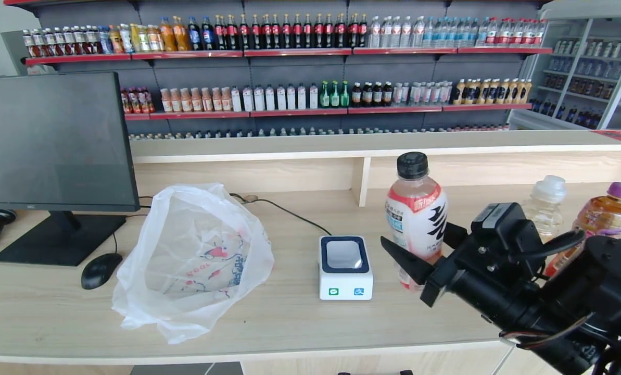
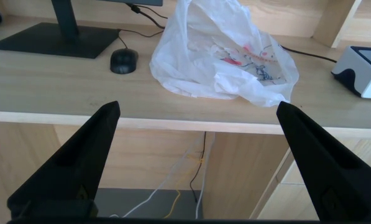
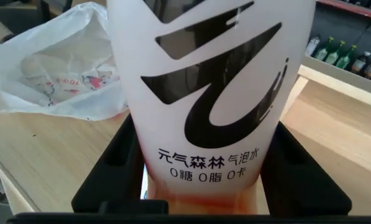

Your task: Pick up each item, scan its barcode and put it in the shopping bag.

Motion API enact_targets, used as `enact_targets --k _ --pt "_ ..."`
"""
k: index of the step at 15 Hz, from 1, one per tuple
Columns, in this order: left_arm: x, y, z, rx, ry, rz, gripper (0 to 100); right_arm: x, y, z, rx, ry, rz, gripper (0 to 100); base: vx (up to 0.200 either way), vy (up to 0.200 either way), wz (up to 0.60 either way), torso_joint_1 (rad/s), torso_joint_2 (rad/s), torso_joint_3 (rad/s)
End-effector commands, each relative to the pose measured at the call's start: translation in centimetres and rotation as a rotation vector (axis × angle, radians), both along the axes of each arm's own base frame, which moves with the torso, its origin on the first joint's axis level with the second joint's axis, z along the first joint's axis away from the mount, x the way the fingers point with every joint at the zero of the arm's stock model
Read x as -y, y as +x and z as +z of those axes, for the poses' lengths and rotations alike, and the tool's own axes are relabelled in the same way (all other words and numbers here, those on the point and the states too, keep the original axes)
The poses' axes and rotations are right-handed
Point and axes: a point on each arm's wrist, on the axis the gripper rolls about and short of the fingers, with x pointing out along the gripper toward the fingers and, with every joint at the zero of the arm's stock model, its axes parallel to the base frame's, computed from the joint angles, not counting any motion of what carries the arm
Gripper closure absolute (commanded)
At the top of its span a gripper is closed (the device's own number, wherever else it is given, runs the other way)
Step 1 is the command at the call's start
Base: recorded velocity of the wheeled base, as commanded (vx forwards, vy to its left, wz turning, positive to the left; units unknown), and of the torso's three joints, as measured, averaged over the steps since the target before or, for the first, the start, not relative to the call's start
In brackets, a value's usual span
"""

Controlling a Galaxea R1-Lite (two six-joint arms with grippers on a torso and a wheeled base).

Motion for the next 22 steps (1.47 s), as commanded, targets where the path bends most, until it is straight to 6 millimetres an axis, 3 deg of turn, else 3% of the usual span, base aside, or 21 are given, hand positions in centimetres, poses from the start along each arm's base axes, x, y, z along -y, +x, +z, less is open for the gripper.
enact_targets --k 1,4,12,16,22 --pt "0.0 0.0 0.0 -0.001 -0.001 0.001 0 0.1 0.4 1.5 0.006 0.112 -0.072 100 0.000 0.000 0.00 0.000 0.00 0.000" --pt "0.0 0.0 0.0 -0.001 -0.001 0.001 0 0.3 0.6 1.5 -0.034 0.187 -0.163 100 0.000 0.000 0.00 0.000 0.00 0.000" --pt "0.0 0.0 0.0 0.001 0.015 -0.004 0 0.9 1.0 2.4 -0.042 0.285 -0.180 100 0.000 0.000 0.00 0.000 0.00 0.000" --pt "0.0 0.0 0.0 0.001 0.010 -0.003 0 1.5 0.4 3.0 -0.024 0.300 -0.182 100 -0.150 0.000 0.00 0.001 0.00 0.004" --pt "0.0 0.0 0.0 0.001 0.012 -0.003 0 2.4 -0.9 3.2 -0.018 0.302 -0.184 100 0.000 0.000 0.00 0.000 0.00 0.000"
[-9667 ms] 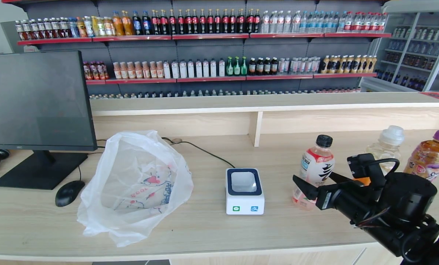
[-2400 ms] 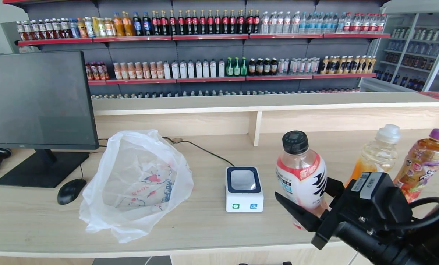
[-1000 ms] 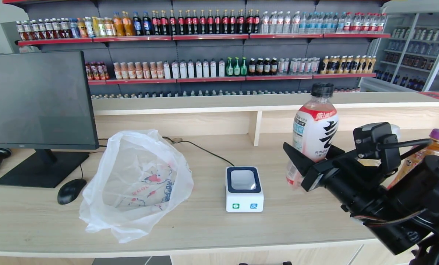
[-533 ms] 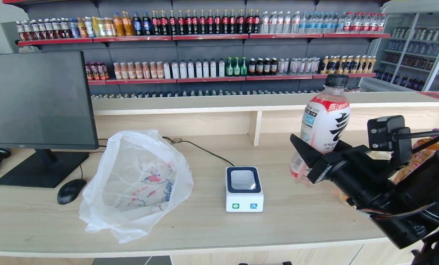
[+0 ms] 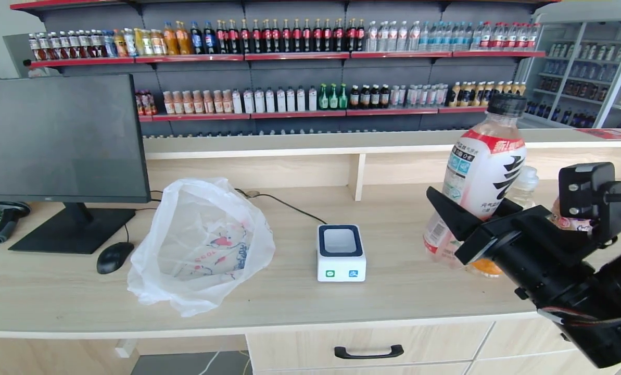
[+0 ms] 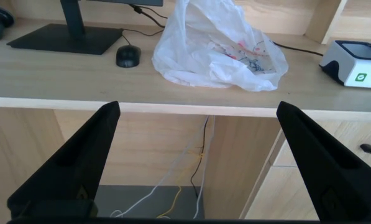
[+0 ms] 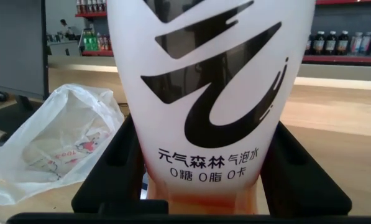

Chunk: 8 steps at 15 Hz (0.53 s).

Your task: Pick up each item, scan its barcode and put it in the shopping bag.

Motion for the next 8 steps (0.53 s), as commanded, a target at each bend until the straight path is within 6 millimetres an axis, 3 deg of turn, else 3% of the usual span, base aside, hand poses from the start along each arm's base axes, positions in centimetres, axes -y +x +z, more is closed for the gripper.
enact_targets --k 1,3,8 --pt "0.00 0.00 -0.01 0.000 0.000 0.000 0 0.14 -0.21 0.19 0.004 0.003 -0.002 100 0.000 0.000 0.00 0.000 0.00 0.000" --pt "0.00 0.00 -0.01 0.000 0.000 0.000 0 0.17 -0.26 0.09 0.000 0.001 -0.002 100 0.000 0.000 0.00 0.000 0.00 0.000" --pt "0.00 0.00 -0.01 0.000 0.000 0.000 0 0.50 -0.76 -0.06 -0.006 -0.004 -0.002 100 0.000 0.200 0.00 -0.004 0.00 0.000"
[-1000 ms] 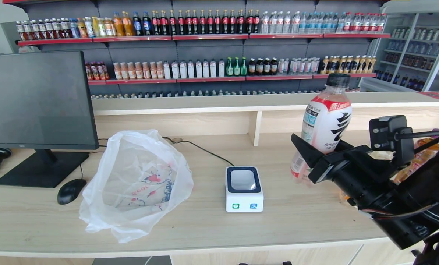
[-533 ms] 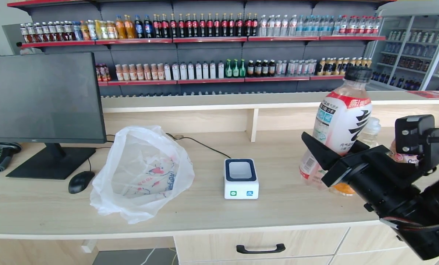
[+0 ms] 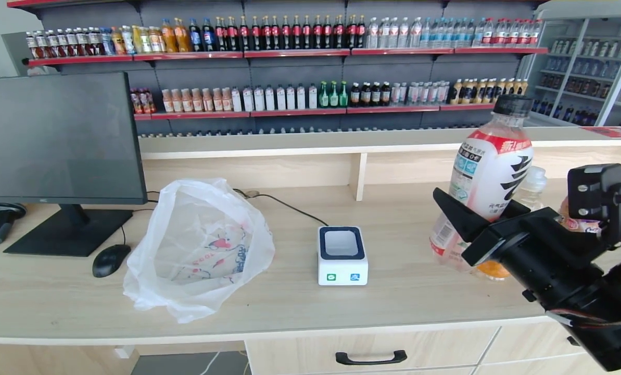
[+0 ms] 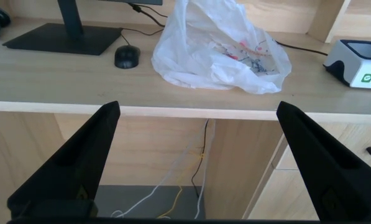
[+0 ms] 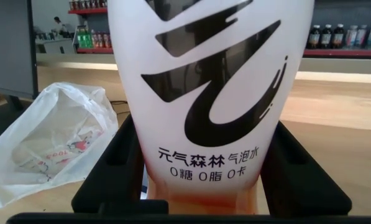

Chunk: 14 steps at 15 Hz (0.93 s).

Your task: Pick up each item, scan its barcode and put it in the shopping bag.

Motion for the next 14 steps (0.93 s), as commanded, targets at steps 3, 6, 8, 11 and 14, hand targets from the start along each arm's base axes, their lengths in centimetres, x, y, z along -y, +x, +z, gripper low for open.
enact_targets --k 3,6,8,11,14 --pt "0.0 0.0 0.0 0.000 -0.005 0.000 0 0.3 -0.5 -0.2 -0.011 -0.008 0.000 100 0.000 0.200 0.00 0.010 0.01 0.002" --pt "0.0 0.0 0.0 0.000 -0.003 0.000 0 0.5 -0.8 -0.2 -0.002 -0.025 0.002 100 0.000 0.133 0.00 -0.005 0.00 0.006" --pt "0.0 0.0 0.0 0.000 -0.003 0.002 0 1.3 -0.4 -0.3 0.034 -0.129 -0.040 100 0.000 0.000 0.00 0.000 0.00 0.000" --pt "0.0 0.0 0.0 0.000 -0.002 0.002 0 1.4 -0.5 -1.3 0.057 -0.263 0.055 100 0.000 0.000 0.00 0.000 0.00 0.000" --pt "0.0 0.0 0.0 0.000 -0.002 0.000 0 1.9 0.9 -1.3 0.141 -0.396 0.104 100 0.000 0.000 0.00 0.000 0.00 0.000"
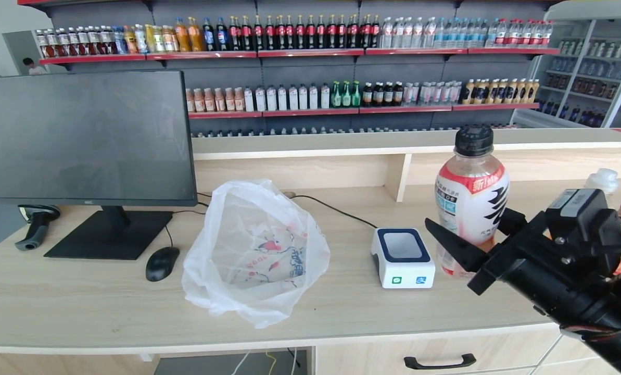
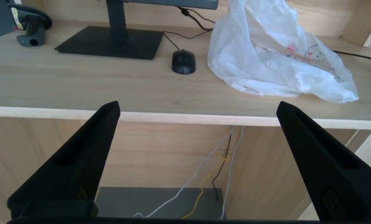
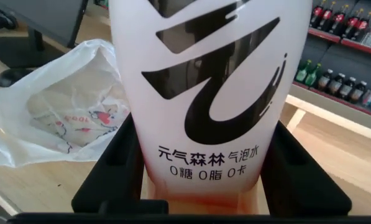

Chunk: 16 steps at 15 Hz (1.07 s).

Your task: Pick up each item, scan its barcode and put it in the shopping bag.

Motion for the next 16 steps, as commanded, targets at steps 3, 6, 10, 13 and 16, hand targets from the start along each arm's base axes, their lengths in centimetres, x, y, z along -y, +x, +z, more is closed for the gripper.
enact_targets --k 3,6,10,13,16 --pt "0.0 0.0 0.0 -0.001 0.000 0.000 0 1.6 3.6 0.5 0.192 -0.213 0.099 100 0.000 0.000 0.00 0.000 0.00 0.000" --pt "0.0 0.0 0.0 0.001 0.000 0.000 0 2.6 4.2 -0.1 0.221 -0.290 0.120 100 0.000 0.000 0.00 0.000 0.00 0.000" --pt "0.0 0.0 0.0 0.001 0.000 0.002 0 2.9 6.2 -3.5 0.137 -0.367 0.150 100 0.000 0.000 0.00 0.000 0.00 0.000" --pt "0.0 0.0 0.0 -0.001 0.000 0.000 0 2.3 9.0 -3.8 0.175 -0.379 0.163 100 0.000 0.000 0.00 0.000 0.00 0.000" --pt "0.0 0.0 0.0 0.001 0.000 0.002 0 2.0 10.4 -4.6 0.211 -0.414 0.207 100 0.000 0.000 0.00 0.000 0.00 0.000"
